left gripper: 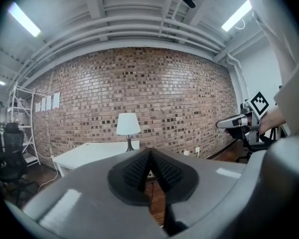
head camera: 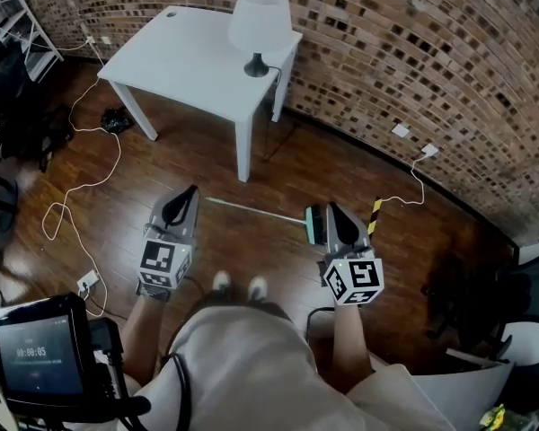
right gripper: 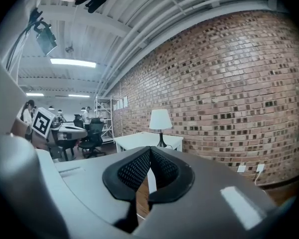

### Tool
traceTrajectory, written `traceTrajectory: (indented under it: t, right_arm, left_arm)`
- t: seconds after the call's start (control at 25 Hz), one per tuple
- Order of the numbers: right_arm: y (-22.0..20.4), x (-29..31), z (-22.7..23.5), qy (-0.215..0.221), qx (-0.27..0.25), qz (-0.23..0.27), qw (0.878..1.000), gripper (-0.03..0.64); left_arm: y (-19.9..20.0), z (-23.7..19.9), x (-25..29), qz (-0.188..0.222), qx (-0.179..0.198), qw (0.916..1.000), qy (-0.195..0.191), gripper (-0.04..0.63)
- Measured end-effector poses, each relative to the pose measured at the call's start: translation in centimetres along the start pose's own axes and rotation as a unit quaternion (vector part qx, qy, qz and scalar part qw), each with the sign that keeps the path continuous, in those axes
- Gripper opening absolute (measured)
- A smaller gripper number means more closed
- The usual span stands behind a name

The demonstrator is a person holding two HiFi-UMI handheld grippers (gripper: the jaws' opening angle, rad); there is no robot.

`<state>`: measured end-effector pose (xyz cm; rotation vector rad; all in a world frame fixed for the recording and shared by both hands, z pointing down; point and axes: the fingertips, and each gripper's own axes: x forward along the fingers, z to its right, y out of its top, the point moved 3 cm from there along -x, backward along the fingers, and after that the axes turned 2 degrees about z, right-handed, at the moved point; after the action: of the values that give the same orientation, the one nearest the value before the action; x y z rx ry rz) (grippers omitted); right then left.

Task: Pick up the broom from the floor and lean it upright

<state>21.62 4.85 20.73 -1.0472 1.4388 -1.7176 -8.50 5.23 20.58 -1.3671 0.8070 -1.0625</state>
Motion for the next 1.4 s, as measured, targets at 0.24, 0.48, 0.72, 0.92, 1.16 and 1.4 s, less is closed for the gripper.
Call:
traceTrajectory:
  t: [0.24, 0.48, 0.72, 0.92, 1.16, 1.4]
  right_arm:
    - [-2.6, 3.4, -0.6, 0.062, 0.002, -0.031, 0.998, 0.015]
    - [-4.9, 8.5, -1.9, 0.119, 0.007, -0.066, 0.991, 0.025]
    - [-10.4, 14.9, -2.7, 0.160, -0.018, -0.111, 0.981, 0.028]
    - [-18.0, 20.9, -3.4, 0.183, -0.030, -0.152, 0.971, 0.032]
    - [-28.6, 27.3, -4.2, 0.222, -0.069, -0.201, 0.951, 0.075]
    - [-38.1, 31.8, -4.6, 0.238, -0.081, -0.238, 0.938, 0.078]
  left_arm:
    - [-2.0, -0.5, 0.0, -0.020, 0.000, 0.9995, 0.022, 0.000]
    - [-4.1, -2.7, 1.2, -0.036, -0.013, 0.9985, 0.039, 0.000]
    - [-9.1, -6.8, 3.1, -0.058, -0.018, 0.9970, 0.048, 0.000]
    - [-14.3, -11.5, 5.0, -0.061, 0.022, 0.9964, 0.055, 0.000]
    - [-23.4, -14.7, 8.2, -0.075, 0.031, 0.9955, 0.050, 0.000]
    - [-30.5, -16.3, 11.1, -0.086, -0.057, 0.9922, 0.070, 0.000]
